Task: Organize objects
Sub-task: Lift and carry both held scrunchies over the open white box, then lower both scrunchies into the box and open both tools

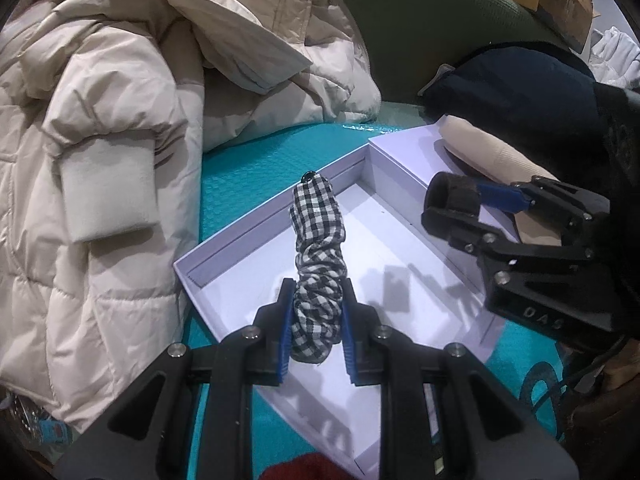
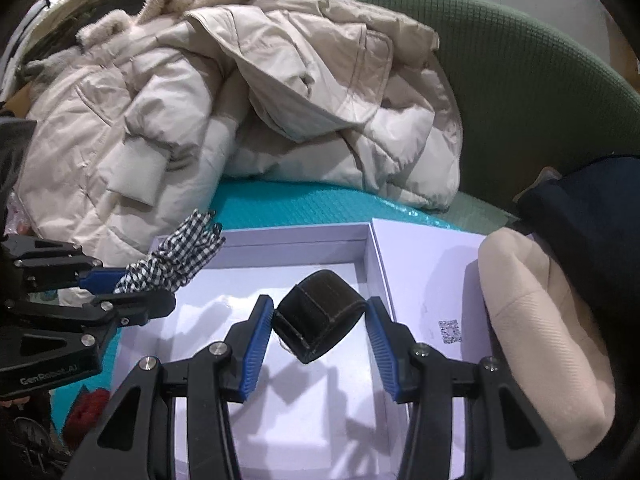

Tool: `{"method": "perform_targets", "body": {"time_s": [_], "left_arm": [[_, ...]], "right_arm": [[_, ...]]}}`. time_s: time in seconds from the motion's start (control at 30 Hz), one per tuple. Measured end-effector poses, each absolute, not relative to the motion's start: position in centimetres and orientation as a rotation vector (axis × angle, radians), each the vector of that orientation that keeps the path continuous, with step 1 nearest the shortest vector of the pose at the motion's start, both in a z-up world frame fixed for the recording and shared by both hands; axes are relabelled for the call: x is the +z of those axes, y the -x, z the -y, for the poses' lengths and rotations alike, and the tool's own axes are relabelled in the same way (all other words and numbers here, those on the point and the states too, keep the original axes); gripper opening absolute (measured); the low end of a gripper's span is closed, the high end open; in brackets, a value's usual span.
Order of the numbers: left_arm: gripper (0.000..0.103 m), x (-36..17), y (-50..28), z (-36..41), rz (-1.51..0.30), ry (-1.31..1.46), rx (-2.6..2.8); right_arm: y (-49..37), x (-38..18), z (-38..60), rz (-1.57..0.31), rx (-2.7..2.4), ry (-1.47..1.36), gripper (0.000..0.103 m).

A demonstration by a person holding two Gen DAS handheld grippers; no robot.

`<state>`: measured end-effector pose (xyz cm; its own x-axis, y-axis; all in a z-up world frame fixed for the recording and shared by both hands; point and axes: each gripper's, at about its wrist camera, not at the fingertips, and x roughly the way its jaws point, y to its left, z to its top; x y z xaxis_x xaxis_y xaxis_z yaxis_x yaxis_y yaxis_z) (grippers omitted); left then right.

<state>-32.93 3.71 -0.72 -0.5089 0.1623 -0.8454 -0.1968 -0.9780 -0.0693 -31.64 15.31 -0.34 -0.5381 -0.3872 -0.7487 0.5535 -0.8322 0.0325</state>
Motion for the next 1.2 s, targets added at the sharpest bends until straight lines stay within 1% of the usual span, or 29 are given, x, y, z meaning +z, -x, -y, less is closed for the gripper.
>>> {"method": "perform_targets", "body": {"time_s": [0.23,0.53,0.57,0.63,0.67,0.7,0.8,0.9,1.2], "left_arm": [[0.019,-2.7,34.8,-4.0,-0.085,1.478,2.538],[0.020,-4.1,35.6,-4.3,-0.106,1.524,2.521],[0.021,-4.3,35.7,-4.3,-0.111,1.548,2.520],[0.024,-4.5,35.9,-4.2,-0.102,1.571,2.513],[0.028,-4.6,35.9,-4.2,-0.102,1.581,2.510],[0.035,-4.6,35.9,-4.2,-0.108,1.595,2.516],[0.047,-4.1,35.7,-4.1,-0.125,1.596,2.550],[0.049,-3.4,35.4,-3.9,-0.122,1.583,2.561],[0.049,-0.1,33.6,-3.6,-0.110,1.547,2.594]], "right_arm": [[32.7,-2.2,-14.7,-0.303,-2.338,-1.103,0.048],[32.8,-3.4,-14.2,-0.337,-2.316,-1.142,0.048],[32.7,-3.4,-14.2,-0.342,-2.311,-1.144,0.048],[32.5,-3.3,-14.1,-0.358,-2.305,-1.143,0.056],[32.4,-3.2,-14.1,-0.369,-2.308,-1.145,0.059],[32.3,-3.1,-14.1,-0.377,-2.316,-1.145,0.060],[32.1,-2.5,-14.4,-0.371,-2.327,-1.144,0.060],[31.9,-2.0,-14.7,-0.370,-2.338,-1.139,0.060],[30.5,0.7,-15.7,-0.369,-2.378,-1.113,0.060]]}}
